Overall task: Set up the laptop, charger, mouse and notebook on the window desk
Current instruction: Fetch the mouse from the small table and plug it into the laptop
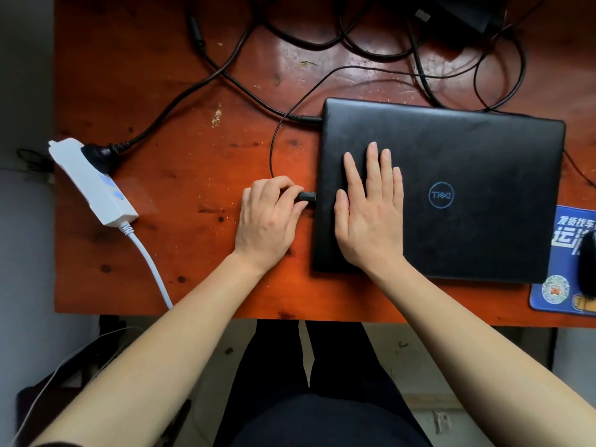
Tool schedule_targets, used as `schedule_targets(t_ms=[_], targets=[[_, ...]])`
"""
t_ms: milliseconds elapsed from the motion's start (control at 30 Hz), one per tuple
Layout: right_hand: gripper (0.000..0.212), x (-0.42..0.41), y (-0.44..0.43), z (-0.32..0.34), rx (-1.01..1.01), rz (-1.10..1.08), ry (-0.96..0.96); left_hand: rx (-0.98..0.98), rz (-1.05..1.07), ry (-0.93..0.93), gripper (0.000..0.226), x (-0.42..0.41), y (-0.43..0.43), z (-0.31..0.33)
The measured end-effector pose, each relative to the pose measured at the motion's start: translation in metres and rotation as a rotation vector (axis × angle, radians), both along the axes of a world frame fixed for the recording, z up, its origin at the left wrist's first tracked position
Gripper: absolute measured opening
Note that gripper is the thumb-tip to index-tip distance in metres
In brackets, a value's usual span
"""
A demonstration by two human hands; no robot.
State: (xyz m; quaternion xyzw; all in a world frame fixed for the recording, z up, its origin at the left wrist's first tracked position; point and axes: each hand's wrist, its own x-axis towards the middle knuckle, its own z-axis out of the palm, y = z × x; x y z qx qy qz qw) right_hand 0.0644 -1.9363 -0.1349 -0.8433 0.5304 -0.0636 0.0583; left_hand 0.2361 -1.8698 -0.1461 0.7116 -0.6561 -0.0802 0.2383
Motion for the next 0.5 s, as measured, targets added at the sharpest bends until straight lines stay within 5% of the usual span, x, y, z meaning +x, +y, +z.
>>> schedule_targets(t_ms=[500], targets=[[0.058,-0.0014,-0.0017,-0.0009,0.053,0.001,0.004,0.032,-0.02,0.059,0.021,0.0062,-0.0017,-0.0037]])
